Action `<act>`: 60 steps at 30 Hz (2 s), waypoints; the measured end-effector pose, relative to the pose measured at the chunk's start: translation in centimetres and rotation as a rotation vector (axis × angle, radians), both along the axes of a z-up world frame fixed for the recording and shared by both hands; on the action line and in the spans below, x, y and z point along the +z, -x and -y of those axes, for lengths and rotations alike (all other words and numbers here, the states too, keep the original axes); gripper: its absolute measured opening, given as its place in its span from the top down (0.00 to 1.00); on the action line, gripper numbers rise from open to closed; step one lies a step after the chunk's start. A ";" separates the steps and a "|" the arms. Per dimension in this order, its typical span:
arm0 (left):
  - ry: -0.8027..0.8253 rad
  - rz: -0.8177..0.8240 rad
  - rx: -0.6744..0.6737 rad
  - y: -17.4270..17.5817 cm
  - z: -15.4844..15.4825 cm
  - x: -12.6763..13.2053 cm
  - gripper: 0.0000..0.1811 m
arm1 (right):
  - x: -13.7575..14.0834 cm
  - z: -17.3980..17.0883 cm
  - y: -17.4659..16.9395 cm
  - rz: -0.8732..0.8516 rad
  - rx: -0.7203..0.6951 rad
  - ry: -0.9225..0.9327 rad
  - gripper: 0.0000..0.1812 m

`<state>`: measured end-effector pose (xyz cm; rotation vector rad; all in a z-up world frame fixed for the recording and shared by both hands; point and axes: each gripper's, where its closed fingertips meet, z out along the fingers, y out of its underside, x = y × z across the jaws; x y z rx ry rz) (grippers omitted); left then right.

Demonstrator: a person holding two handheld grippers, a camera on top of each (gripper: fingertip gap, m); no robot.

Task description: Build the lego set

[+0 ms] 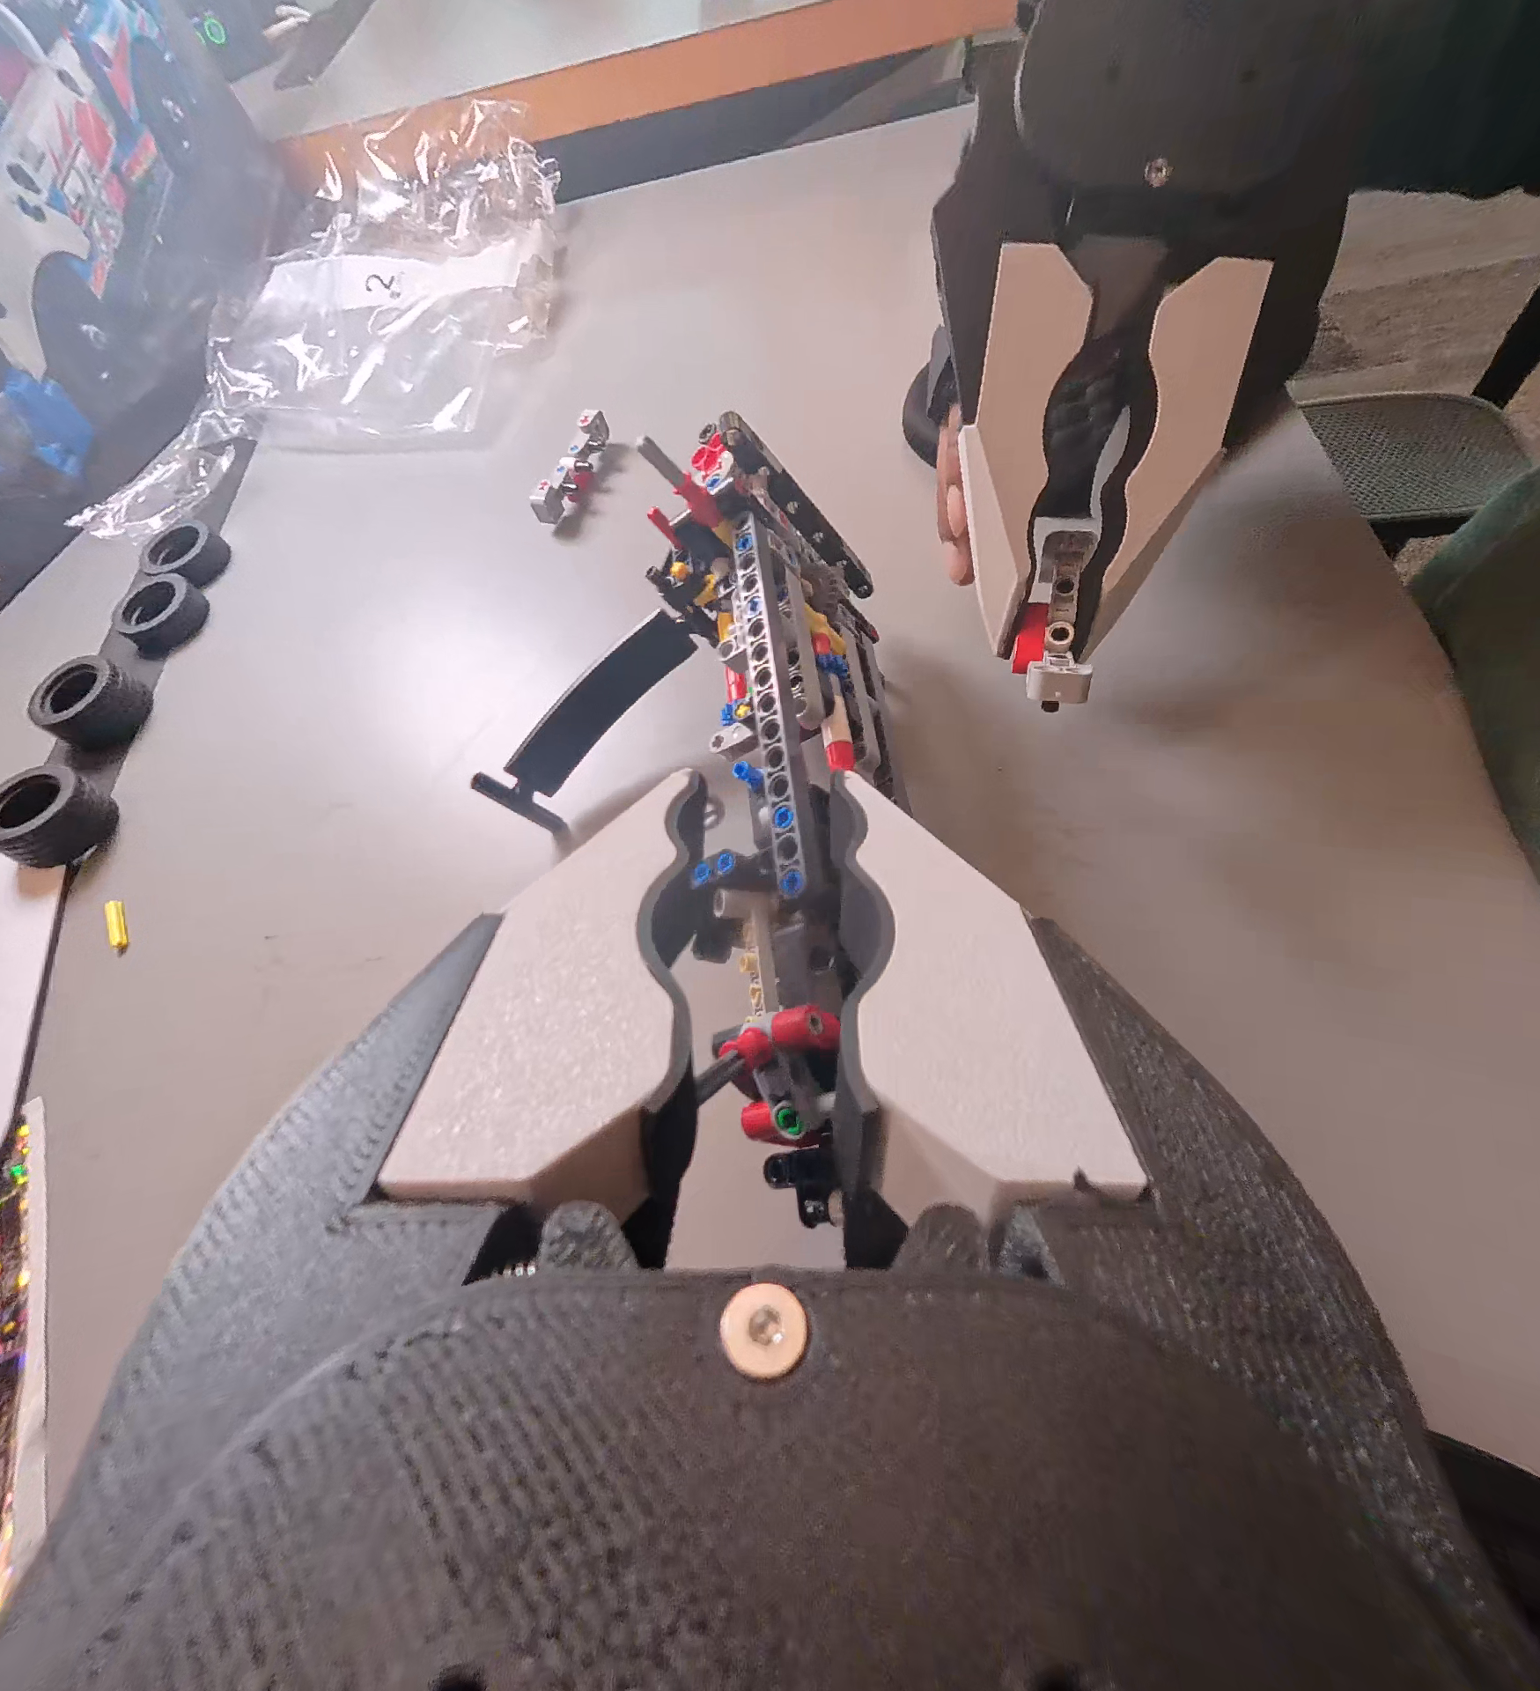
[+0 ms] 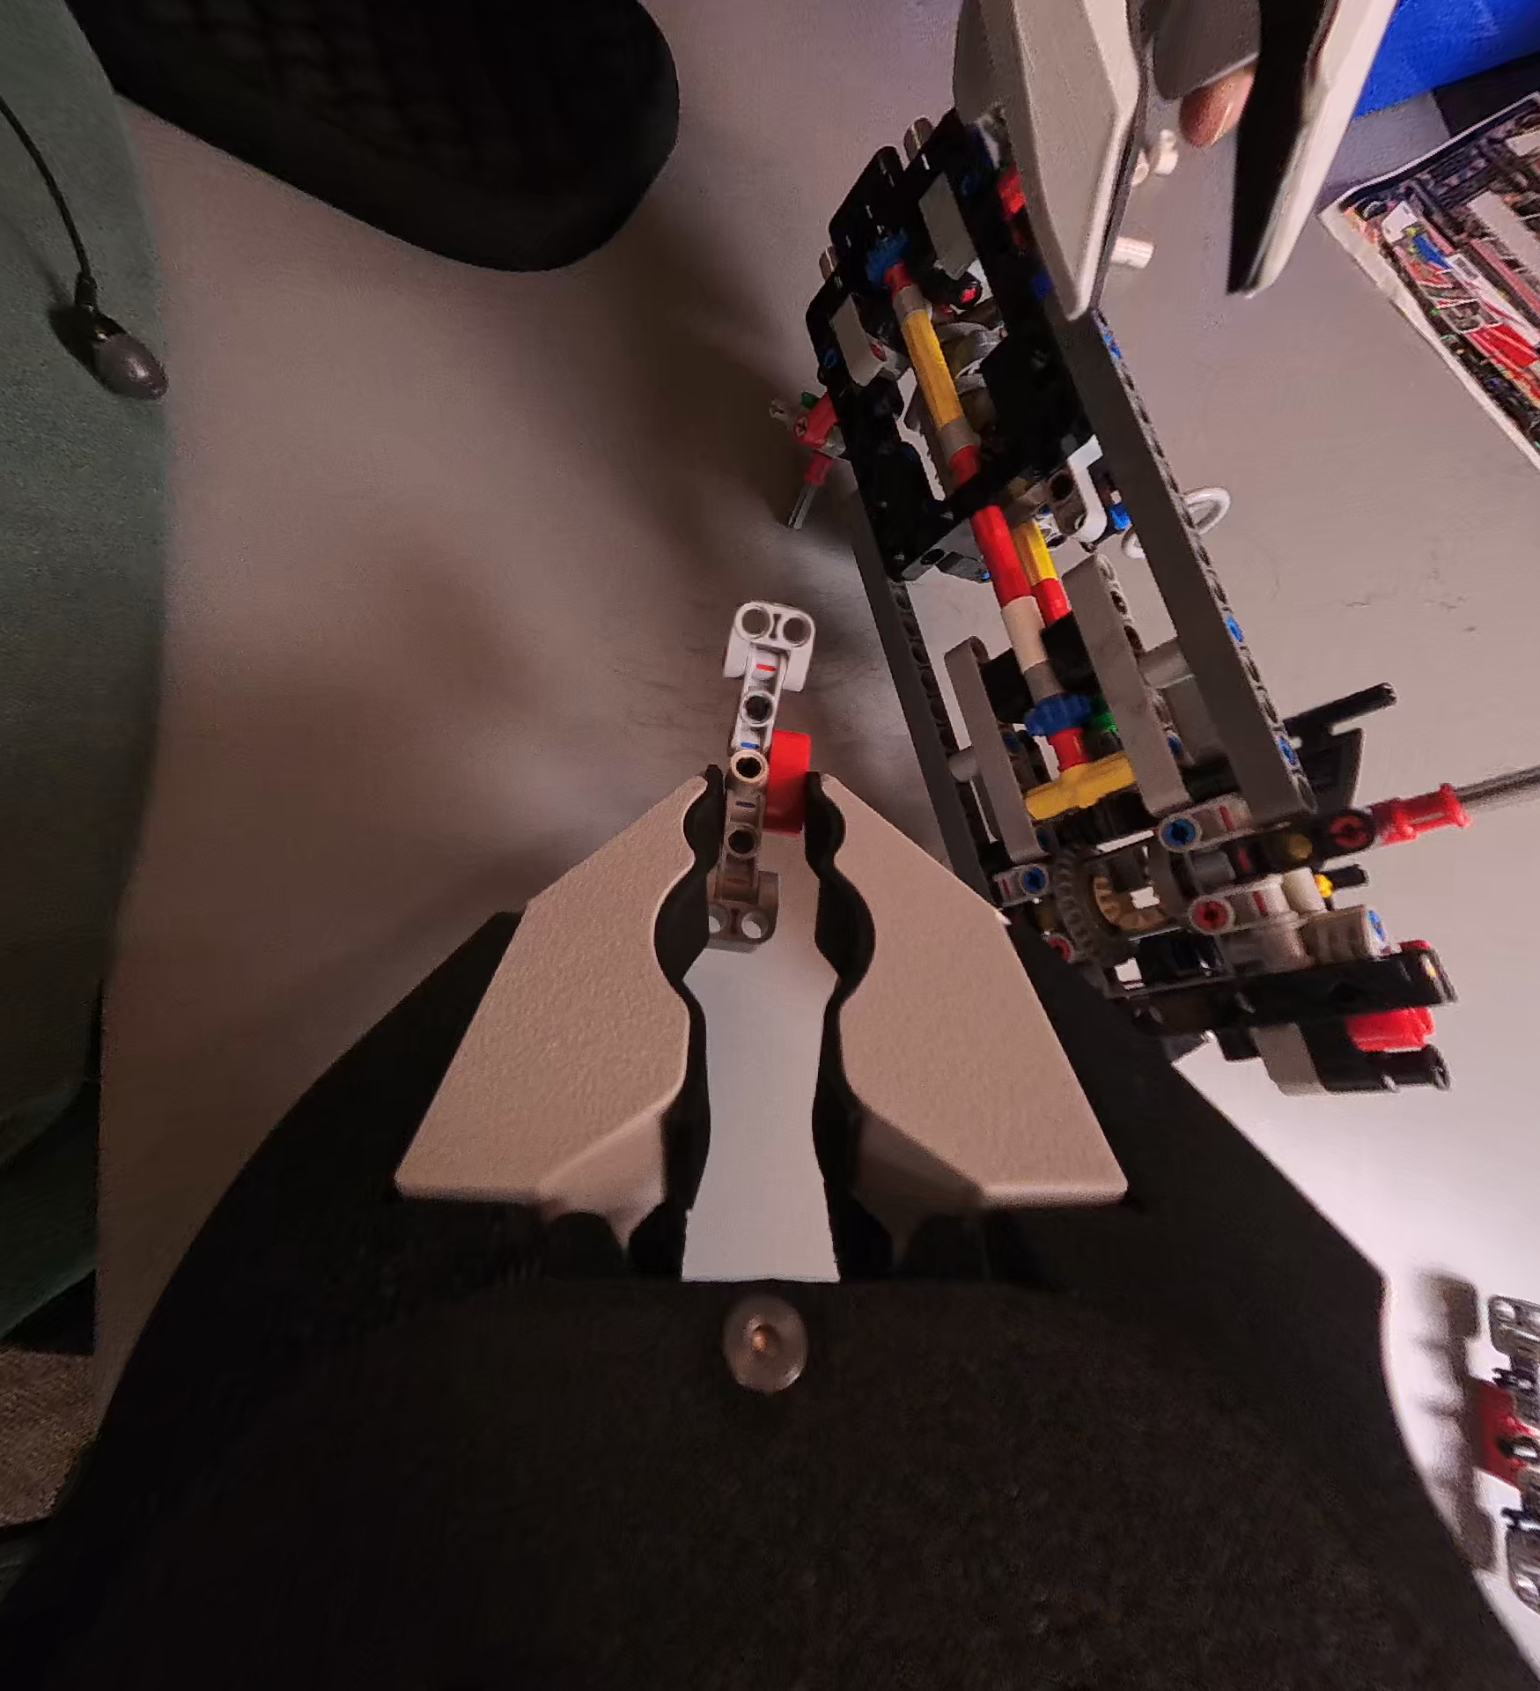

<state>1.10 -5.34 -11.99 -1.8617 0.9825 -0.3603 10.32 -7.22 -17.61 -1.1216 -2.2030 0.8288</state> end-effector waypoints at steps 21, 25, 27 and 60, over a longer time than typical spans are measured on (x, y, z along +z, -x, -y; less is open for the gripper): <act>-0.347 -0.176 -0.162 -7.1 7.8 0.5 0.87 | 5.1 6.3 1.9 0.197 0.243 0.819 0.92; -0.457 -0.119 -0.035 -6.9 7.0 2.7 0.87 | 7.5 5.3 2.3 0.115 0.199 0.999 0.92; -0.516 -0.091 0.029 -6.8 6.6 3.5 0.87 | 8.5 4.8 2.3 0.052 0.179 1.050 0.92; -0.565 0.375 0.322 -5.4 6.8 7.8 0.87 | 12.6 3.1 1.8 -0.629 0.200 0.038 0.97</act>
